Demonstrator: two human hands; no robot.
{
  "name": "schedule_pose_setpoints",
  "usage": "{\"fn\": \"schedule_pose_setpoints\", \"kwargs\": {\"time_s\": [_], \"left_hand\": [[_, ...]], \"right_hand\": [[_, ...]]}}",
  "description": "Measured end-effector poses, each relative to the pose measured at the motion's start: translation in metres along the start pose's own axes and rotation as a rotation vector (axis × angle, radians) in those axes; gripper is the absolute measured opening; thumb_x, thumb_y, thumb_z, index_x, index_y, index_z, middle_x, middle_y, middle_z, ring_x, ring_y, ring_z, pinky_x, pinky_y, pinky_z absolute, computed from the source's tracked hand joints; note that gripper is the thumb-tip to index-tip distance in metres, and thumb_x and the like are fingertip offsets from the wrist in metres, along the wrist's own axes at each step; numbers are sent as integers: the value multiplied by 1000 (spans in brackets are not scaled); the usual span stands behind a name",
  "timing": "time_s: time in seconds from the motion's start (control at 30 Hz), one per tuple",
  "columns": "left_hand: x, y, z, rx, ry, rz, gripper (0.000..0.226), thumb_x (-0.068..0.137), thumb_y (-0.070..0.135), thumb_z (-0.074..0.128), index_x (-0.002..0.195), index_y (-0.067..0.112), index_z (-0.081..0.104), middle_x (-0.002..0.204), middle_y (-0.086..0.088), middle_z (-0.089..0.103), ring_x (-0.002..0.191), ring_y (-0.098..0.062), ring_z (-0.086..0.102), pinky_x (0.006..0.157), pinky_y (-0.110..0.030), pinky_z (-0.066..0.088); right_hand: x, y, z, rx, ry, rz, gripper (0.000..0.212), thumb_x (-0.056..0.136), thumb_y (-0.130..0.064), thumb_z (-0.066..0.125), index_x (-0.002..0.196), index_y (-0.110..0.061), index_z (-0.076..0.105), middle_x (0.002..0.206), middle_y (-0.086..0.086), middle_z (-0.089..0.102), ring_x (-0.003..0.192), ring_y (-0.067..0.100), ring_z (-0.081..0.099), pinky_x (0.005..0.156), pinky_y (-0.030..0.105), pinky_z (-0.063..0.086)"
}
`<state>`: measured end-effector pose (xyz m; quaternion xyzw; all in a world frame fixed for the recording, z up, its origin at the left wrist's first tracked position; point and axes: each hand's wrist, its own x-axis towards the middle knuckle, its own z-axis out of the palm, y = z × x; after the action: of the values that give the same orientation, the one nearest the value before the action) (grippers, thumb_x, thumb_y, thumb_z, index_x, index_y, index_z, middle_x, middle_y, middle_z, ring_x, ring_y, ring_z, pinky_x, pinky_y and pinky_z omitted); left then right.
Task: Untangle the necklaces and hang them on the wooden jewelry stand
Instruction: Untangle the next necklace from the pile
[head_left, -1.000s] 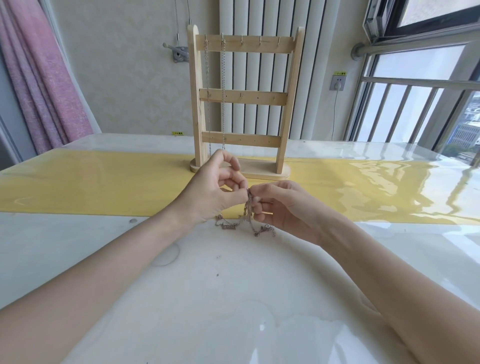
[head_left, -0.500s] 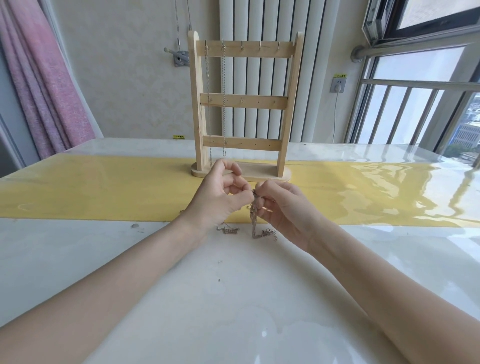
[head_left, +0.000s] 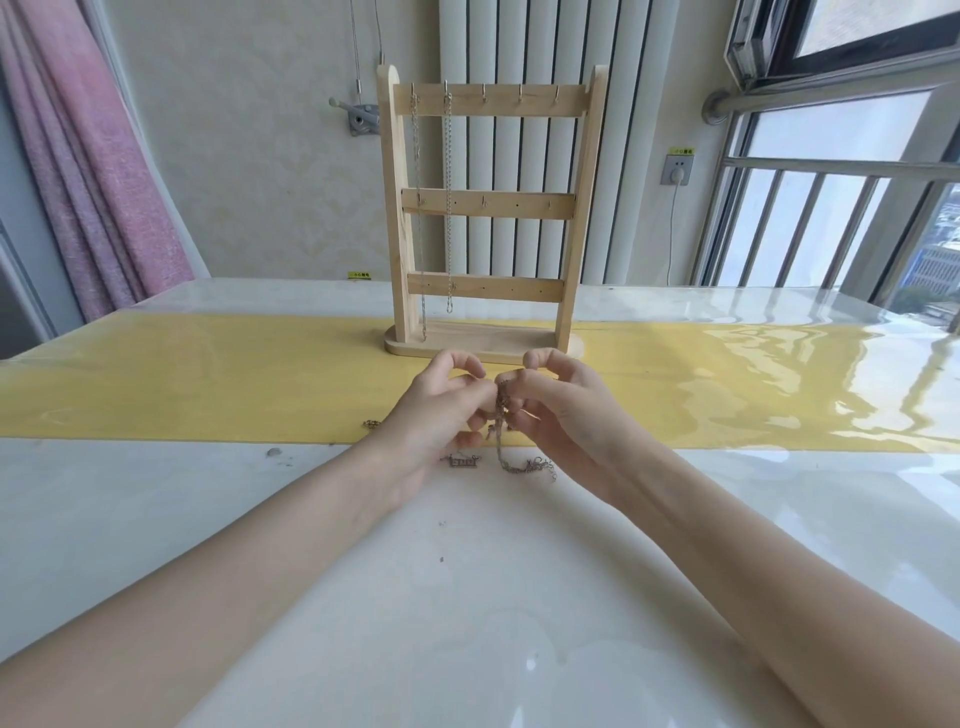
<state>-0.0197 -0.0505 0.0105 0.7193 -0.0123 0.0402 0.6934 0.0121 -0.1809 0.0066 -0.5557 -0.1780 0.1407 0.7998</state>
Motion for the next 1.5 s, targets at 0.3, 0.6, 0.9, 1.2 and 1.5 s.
{"fn": "schedule_pose_setpoints", "kwargs": {"time_s": [0.3,0.6,0.9,1.2,1.5], "left_hand": [[-1,2,4,-54,91,17,21,85,0,45,83,21,47,76,-5,50,62,-13,37,54,-22,37],[-1,8,3,-242,129,51,24,85,-2,46,86,22,47,65,4,52,60,-9,46,62,-22,40],[-3,10,-1,-52,89,256,22,87,-3,48,88,19,46,63,8,52,62,-8,49,59,-20,42],[-3,-4,3,341,-95,368,28,86,7,61,96,28,45,72,13,65,75,-5,55,64,-18,44],[2,-4,-3,229,-108,276,20,92,8,56,102,25,59,99,7,68,92,1,62,84,-11,47]], "right_hand": [[-5,-6,6,135,-40,29,34,89,13,43,72,-16,41,71,8,42,45,8,46,46,17,43],[-1,-6,5,65,-49,49,33,87,11,40,73,-18,37,66,2,42,51,11,32,46,18,36],[-1,-6,0,-8,-22,88,25,90,6,50,78,-15,46,64,3,42,48,10,40,55,22,37],[3,-9,-12,104,133,35,20,90,2,55,81,-13,47,66,2,53,59,15,51,63,25,43],[-4,-19,-4,143,-20,3,14,91,-1,53,96,-14,51,72,3,61,59,13,51,51,18,44]]}}
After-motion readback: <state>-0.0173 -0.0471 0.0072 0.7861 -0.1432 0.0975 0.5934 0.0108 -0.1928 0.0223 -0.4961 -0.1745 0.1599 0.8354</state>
